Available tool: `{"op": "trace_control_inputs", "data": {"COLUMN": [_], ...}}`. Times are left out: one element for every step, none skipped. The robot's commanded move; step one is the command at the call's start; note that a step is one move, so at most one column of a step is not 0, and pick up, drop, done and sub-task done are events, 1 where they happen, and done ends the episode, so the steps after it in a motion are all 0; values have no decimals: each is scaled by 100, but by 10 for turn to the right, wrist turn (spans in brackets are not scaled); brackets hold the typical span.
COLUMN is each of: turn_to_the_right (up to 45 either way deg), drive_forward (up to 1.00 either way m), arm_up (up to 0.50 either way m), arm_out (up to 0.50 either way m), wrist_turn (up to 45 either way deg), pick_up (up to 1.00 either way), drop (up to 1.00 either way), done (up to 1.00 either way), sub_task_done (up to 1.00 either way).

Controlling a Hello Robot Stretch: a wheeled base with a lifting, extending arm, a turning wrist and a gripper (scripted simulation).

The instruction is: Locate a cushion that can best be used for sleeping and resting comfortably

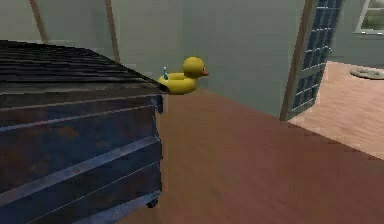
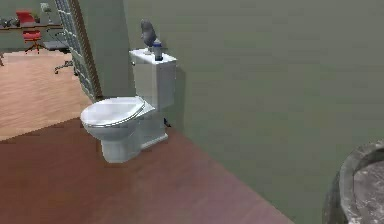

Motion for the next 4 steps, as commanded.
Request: {"op": "trace_control_inputs", "data": {"turn_to_the_right": [0,300,0,120], "drive_forward": [10,0,100,0], "arm_up": [0,0,0,0], "arm_out": [0,0,0,0], "wrist_turn": [0,0,0,0], "pick_up": [0,0,0,0], "drop": [0,0,0,0], "done": [0,0,0,0], "sub_task_done": [0,0,0,0]}}
